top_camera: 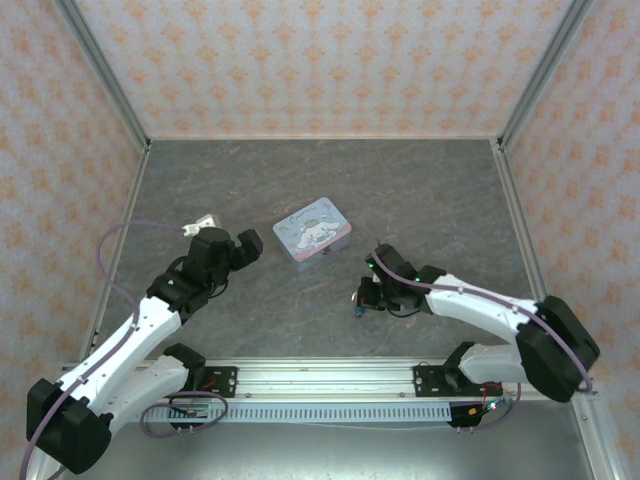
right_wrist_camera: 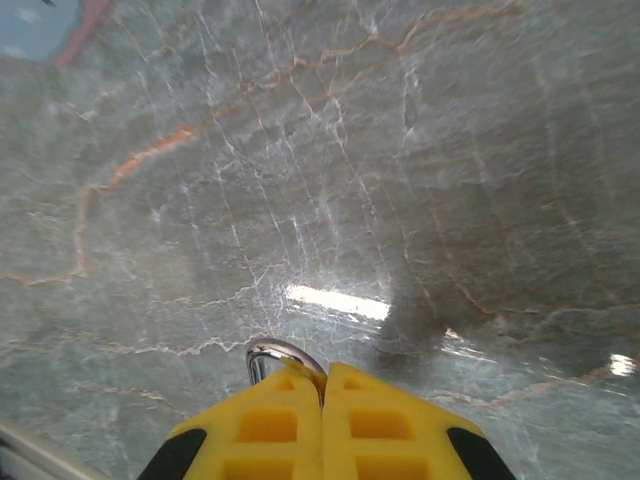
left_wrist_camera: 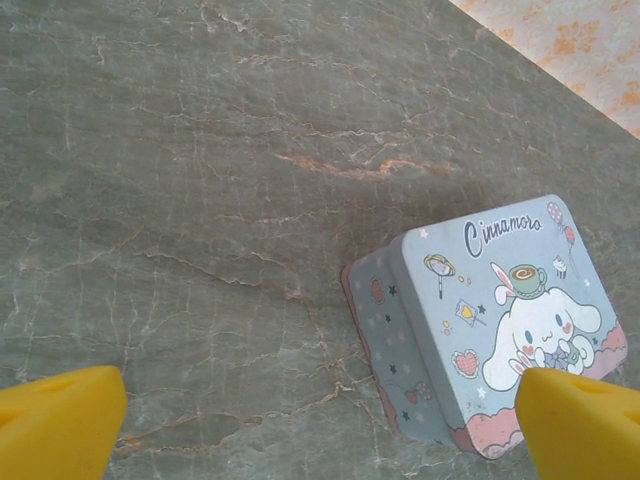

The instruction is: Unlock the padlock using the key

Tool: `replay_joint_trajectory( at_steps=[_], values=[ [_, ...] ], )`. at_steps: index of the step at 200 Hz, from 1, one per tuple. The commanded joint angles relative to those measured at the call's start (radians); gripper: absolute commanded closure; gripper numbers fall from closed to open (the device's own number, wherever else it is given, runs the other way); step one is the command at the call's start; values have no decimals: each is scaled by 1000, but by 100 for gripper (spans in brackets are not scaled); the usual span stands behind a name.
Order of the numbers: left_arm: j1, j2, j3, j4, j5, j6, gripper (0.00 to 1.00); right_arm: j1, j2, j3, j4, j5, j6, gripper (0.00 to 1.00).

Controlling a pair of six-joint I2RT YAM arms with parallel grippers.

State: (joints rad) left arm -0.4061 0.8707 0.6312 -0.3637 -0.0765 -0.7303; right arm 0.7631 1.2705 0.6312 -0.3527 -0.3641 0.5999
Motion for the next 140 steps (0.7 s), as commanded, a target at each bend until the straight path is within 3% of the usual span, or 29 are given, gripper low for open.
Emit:
replay_joint_trajectory(
  at_steps=[1, 64, 104, 140],
  values=[
    [-6, -5, -7, -40, -44, 39, 0, 36, 84, 79, -51, 44, -13, 99],
    [-6, -31, -24, -64, -46, 46, 0, 64, 252, 182, -74, 74, -47, 97],
    [-5, -66, -9, -96, -55, 61, 0, 64, 227, 180, -63, 116, -60, 76],
    [-6, -90, 13, -131, -75, 60, 0, 61, 134, 188, -100, 213, -99, 65]
  ],
)
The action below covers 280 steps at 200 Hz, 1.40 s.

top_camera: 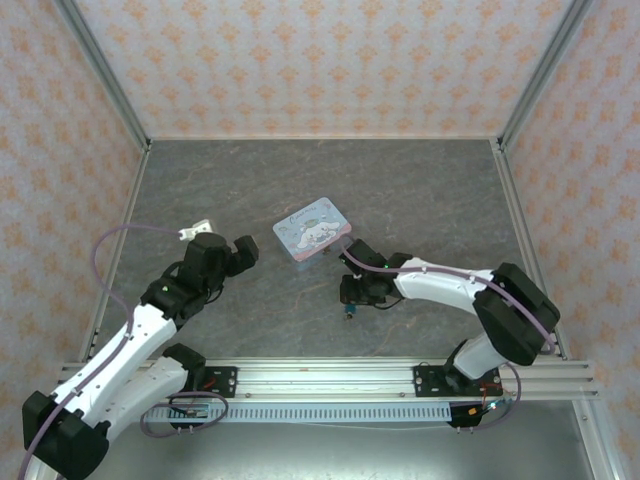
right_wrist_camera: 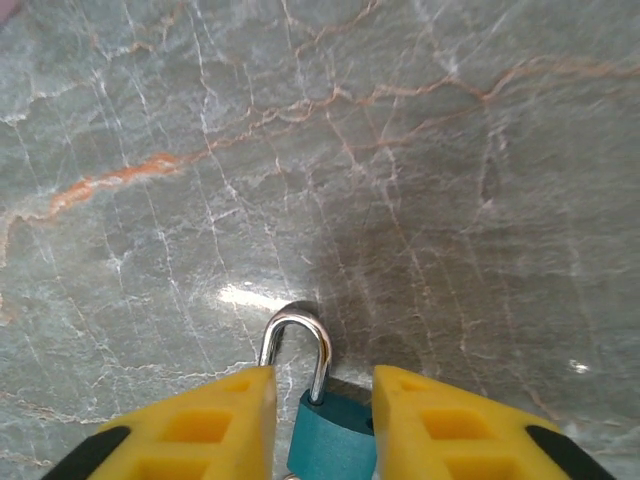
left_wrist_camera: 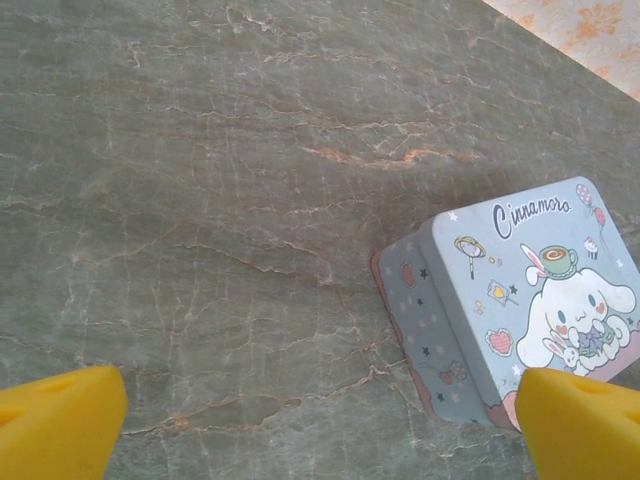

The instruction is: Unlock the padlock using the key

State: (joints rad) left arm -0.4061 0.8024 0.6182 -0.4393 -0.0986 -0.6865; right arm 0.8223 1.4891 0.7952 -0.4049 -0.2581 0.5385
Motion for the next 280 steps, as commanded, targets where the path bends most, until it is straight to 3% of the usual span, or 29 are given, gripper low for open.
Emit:
replay_joint_trajectory(
  at_steps=[1, 33, 63, 104, 143, 149, 164, 191, 233, 280],
  values=[
    [-5, -23, 27, -57, -54, 16, 0, 0, -88, 24, -48, 110, -39, 65],
    [-6, -51, 39, -76, -112, 26, 0, -39, -209, 9, -58, 177, -90, 56],
    [-6, -102, 42, -57, -188, 59, 0, -143, -353, -23, -55, 206, -152, 48],
    [-6, -191, 41, 36, -278, 146, 0, -300, -576, -113, 59, 311, -278, 22],
    [-5, -244, -41, 210, -360, 346, 0, -434, -679, -195, 190, 357, -418, 0],
    [-5, -247, -58, 239, -354, 389, 0, -450, -682, -216, 222, 373, -443, 1],
    [-6, -241, -87, 280, -374, 456, 0, -489, -679, -301, 358, 418, -502, 1],
    [13, -179, -100, 285, -516, 484, 0, -577, -636, -449, 648, 432, -569, 1],
    [82, -39, -170, 459, -486, 502, 0, -718, -450, -509, 957, 326, -601, 1],
    [127, 152, -237, 726, -462, 594, 0, -797, -185, -515, 1248, 215, -614, 1]
  ],
)
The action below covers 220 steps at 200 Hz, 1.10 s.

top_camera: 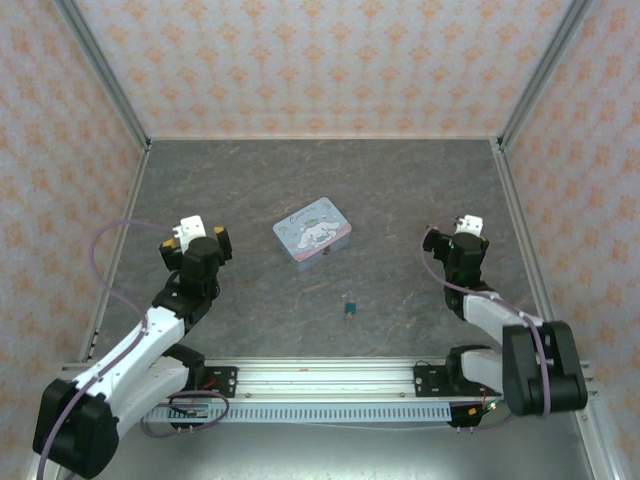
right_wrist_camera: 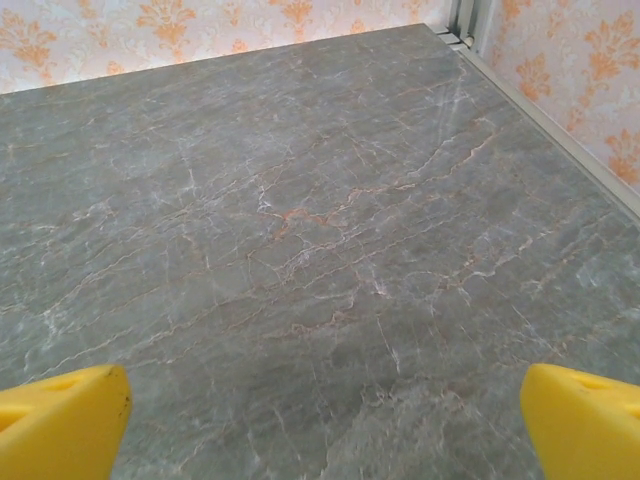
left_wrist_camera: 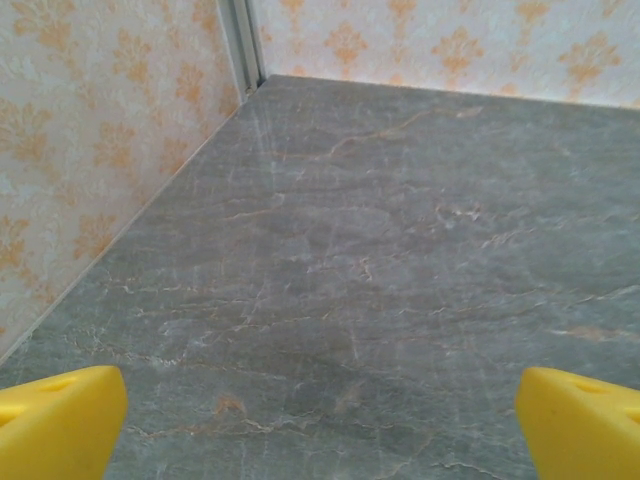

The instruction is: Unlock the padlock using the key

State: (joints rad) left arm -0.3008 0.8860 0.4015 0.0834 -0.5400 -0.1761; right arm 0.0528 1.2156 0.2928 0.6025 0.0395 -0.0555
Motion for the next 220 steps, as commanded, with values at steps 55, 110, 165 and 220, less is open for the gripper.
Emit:
replay_joint_trajectory(
  at_steps=[55, 110, 165, 220],
  values=[
    [84, 212, -73, 477, 123, 207, 0, -50, 303, 10, 393, -189, -33, 1],
    [139, 381, -102, 684, 243, 231, 0, -90, 305, 111, 202, -246, -8, 1],
    [164, 546, -67, 775, 305, 237, 0, -89, 306, 111, 202, -245, -7, 1],
    [254, 610, 24, 659, 430, 182, 0, -90, 305, 111, 202, -242, -9, 1]
  ],
)
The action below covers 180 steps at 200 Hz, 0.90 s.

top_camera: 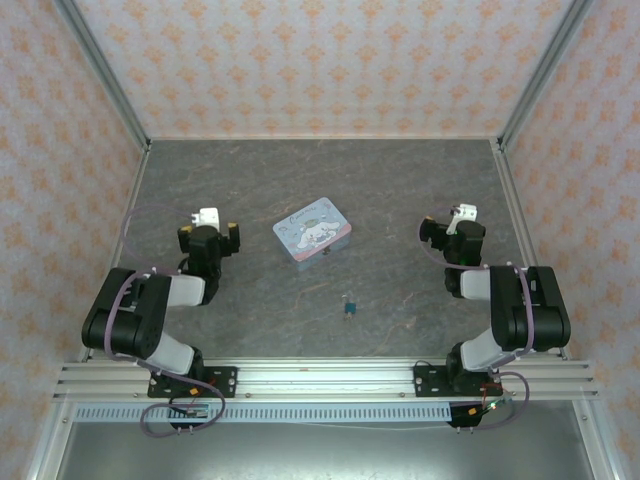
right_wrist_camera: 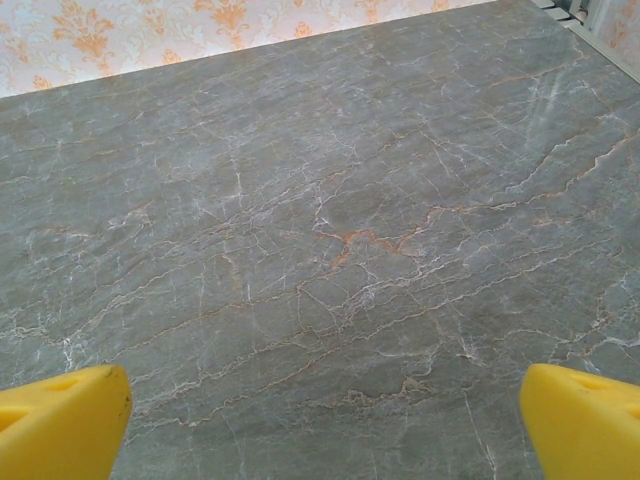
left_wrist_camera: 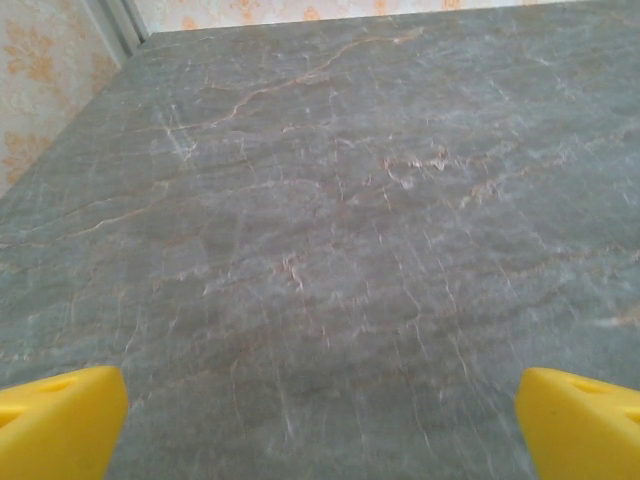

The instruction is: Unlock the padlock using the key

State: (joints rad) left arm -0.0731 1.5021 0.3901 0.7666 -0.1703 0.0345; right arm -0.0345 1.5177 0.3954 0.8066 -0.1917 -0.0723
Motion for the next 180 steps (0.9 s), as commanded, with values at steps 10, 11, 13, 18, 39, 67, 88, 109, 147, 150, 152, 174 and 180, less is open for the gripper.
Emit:
replay_joint_trajectory(
  at_steps=[10, 11, 13, 18, 39, 67, 88, 109, 147, 150, 152, 174, 180],
  values=[
    [25, -4, 34, -17, 61, -28, 0, 0, 2, 9, -4, -10, 7, 1],
    [25, -4, 35, -18, 61, -28, 0, 0, 1, 9, -3, -10, 6, 1],
    [26, -6, 36, -21, 61, -28, 0, 1, 2, 8, -2, -10, 6, 1],
    [26, -5, 36, -23, 60, -28, 0, 1, 2, 7, -2, -7, 6, 1],
    [24, -5, 36, -21, 61, -27, 0, 9, 0, 10, -8, 9, 3, 1],
    [24, -5, 36, -24, 63, -26, 0, 10, -1, 10, -8, 14, 3, 1],
    [24, -5, 36, -24, 62, -27, 0, 10, 0, 10, -10, 14, 3, 1],
    [25, -5, 36, -25, 62, -26, 0, 10, -1, 10, -10, 14, 3, 1],
    [24, -5, 36, -24, 62, -26, 0, 12, 2, 13, -13, 16, 2, 1],
    [25, -5, 36, -24, 63, -27, 0, 12, 2, 13, -14, 15, 2, 1],
    [25, -5, 36, -23, 62, -26, 0, 12, 2, 14, -14, 16, 2, 1],
    [24, -5, 37, -24, 63, -26, 0, 13, 2, 13, -14, 26, 4, 1],
    [25, -5, 36, -24, 62, -27, 0, 12, 1, 13, -14, 26, 5, 1]
  ],
)
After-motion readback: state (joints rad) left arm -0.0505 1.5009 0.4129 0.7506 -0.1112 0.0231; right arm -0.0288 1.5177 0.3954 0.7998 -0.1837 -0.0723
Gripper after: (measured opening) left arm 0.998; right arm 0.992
